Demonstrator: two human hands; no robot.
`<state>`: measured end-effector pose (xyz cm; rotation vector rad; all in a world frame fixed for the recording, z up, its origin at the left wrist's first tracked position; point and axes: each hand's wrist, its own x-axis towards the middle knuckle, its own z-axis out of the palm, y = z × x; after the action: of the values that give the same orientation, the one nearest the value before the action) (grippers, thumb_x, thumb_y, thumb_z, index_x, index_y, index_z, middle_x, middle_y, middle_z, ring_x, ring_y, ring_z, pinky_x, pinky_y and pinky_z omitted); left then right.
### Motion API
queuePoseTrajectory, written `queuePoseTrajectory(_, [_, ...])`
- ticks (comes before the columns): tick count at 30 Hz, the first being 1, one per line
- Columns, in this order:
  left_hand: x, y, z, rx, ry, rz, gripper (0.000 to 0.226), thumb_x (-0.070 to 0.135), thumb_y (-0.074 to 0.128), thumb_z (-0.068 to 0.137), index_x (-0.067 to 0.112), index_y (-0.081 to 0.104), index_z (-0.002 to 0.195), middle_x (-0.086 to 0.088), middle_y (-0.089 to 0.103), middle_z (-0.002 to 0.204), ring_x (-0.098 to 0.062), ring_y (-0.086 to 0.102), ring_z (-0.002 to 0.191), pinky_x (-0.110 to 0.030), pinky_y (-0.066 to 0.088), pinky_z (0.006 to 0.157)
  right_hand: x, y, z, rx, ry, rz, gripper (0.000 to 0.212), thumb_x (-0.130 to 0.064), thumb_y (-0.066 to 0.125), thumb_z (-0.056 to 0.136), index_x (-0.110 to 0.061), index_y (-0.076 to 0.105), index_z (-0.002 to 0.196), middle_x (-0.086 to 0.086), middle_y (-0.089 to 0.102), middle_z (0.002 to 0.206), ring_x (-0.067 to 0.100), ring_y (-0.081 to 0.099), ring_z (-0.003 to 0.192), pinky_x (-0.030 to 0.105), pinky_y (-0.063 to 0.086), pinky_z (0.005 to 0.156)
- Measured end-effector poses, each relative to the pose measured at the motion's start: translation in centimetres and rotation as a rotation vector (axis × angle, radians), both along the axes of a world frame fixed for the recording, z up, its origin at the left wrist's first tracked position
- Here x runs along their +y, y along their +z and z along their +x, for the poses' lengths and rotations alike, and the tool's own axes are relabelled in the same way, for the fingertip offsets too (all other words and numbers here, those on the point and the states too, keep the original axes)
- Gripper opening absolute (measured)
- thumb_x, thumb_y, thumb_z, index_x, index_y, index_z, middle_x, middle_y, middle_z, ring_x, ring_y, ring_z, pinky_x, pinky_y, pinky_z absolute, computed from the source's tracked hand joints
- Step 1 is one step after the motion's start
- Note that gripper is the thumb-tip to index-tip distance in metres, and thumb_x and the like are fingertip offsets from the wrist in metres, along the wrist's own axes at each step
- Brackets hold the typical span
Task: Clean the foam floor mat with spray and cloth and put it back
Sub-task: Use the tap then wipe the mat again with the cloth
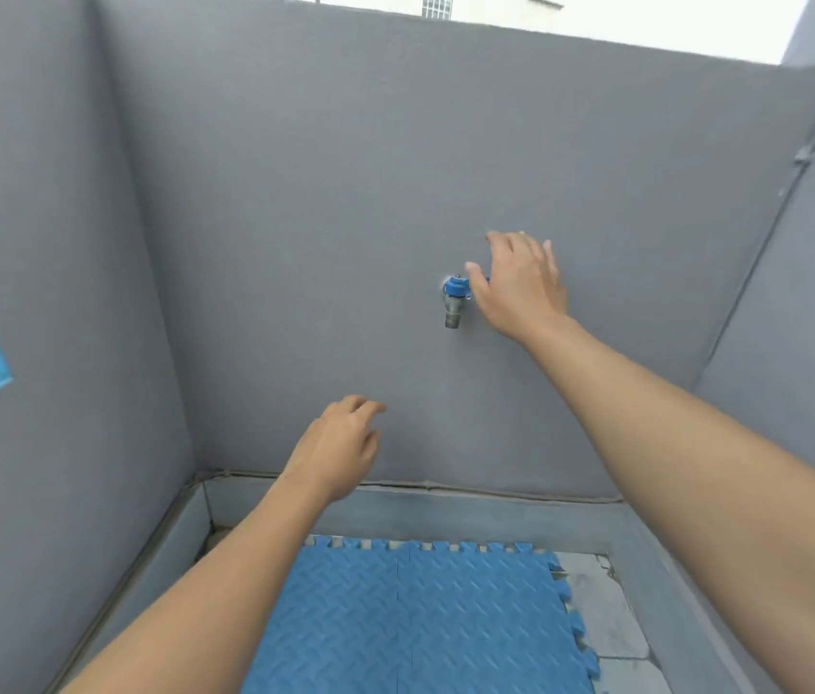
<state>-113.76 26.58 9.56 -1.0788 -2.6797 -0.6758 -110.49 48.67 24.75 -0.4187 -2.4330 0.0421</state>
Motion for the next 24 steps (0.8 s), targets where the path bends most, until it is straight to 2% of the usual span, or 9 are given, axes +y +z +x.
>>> queuePoseTrajectory(1, [0.6, 0.3, -0.2, 0.003, 0.005, 0.009, 0.042, 0.021, 0.041, 0.098, 0.017, 0.045, 0.139, -0.004, 0.047, 0.14, -0.026, 0.045, 0.125, -0.039, 0.041, 0.1, 0.5, 0.2, -0.9, -0.137, -0.018, -0.011, 0.051, -0.045, 0.038, 0.1, -0.009, 0.049, 0.133, 0.015, 0.052, 0.139, 0.032, 0.037, 0.138, 0.047, 0.014, 0.118])
queuePoseTrajectory(3, [1.3, 0.4, -0.8, 0.0, 0.004, -0.032, 0.042, 0.021, 0.041, 0.098, 0.018, 0.044, 0.14, -0.005, 0.046, 0.141, -0.027, 0.045, 0.125, -0.04, 0.041, 0.1, 1.2, -0.4, -1.9, -0.302, -0.018, -0.048, 0.056, -0.056, 0.031, 0.099, -0.009, 0.054, 0.119, 0.017, 0.058, 0.129, 0.035, 0.045, 0.127, 0.048, 0.026, 0.11])
queuePoseTrajectory(5, [1.7, 0.0, -1.5, 0.002, -0.002, -0.128, 0.043, 0.022, 0.042, 0.098, 0.018, 0.043, 0.141, -0.005, 0.045, 0.142, -0.027, 0.044, 0.126, -0.04, 0.04, 0.101, 1.3, -1.3, -2.3, -0.252, 0.006, -0.105, 0.06, -0.06, 0.031, 0.097, -0.008, 0.054, 0.114, 0.017, 0.059, 0.124, 0.035, 0.047, 0.122, 0.044, 0.038, 0.096])
queuePoseTrajectory(7, [1.8, -0.1, -2.3, 0.001, 0.016, -0.156, 0.043, 0.023, 0.042, 0.098, 0.018, 0.043, 0.141, -0.005, 0.044, 0.143, -0.028, 0.043, 0.126, -0.039, 0.039, 0.101, 1.2, -1.9, -2.3, -0.166, 0.013, -0.123, 0.062, -0.063, 0.034, 0.095, -0.008, 0.054, 0.114, 0.015, 0.058, 0.122, 0.034, 0.044, 0.123, 0.042, 0.041, 0.09])
queuePoseTrajectory(12, [1.5, 0.2, -4.0, 0.004, 0.054, -0.19, 0.044, 0.023, 0.042, 0.097, 0.019, 0.043, 0.141, -0.005, 0.045, 0.143, -0.028, 0.044, 0.126, -0.04, 0.04, 0.101, 1.3, -1.8, -2.6, -0.165, -0.004, -0.085, 0.064, -0.066, 0.036, 0.094, -0.007, 0.054, 0.113, 0.013, 0.06, 0.119, 0.032, 0.044, 0.12, 0.04, 0.041, 0.084])
queuePoseTrajectory(16, [1.0, 0.7, -4.8, -0.004, 0.088, -0.186, 0.044, 0.023, 0.041, 0.098, 0.018, 0.042, 0.142, -0.005, 0.044, 0.144, -0.028, 0.043, 0.127, -0.04, 0.04, 0.102, 1.4, -1.4, -2.8, -0.201, -0.034, -0.063, 0.066, -0.068, 0.036, 0.092, -0.007, 0.054, 0.11, 0.013, 0.063, 0.114, 0.032, 0.048, 0.116, 0.036, 0.036, 0.076])
queuePoseTrajectory(19, [0.8, 0.8, -4.8, -0.013, 0.096, -0.208, 0.046, 0.023, 0.041, 0.098, 0.017, 0.041, 0.144, -0.005, 0.043, 0.145, -0.028, 0.042, 0.129, -0.041, 0.039, 0.103, 0.8, -1.5, -2.8, -0.181, -0.075, -0.04, 0.069, -0.068, 0.037, 0.092, -0.005, 0.055, 0.113, 0.015, 0.063, 0.114, 0.034, 0.05, 0.115, 0.035, 0.035, 0.076])
queuePoseTrajectory(24, [0.5, 0.5, -4.2, -0.011, 0.081, -0.22, 0.047, 0.022, 0.041, 0.098, 0.017, 0.04, 0.145, -0.006, 0.041, 0.147, -0.028, 0.041, 0.13, -0.041, 0.038, 0.104, -0.2, -1.2, -2.6, -0.204, -0.119, -0.06, 0.07, -0.066, 0.038, 0.093, -0.002, 0.054, 0.118, 0.018, 0.062, 0.119, 0.034, 0.05, 0.118, 0.037, 0.041, 0.088])
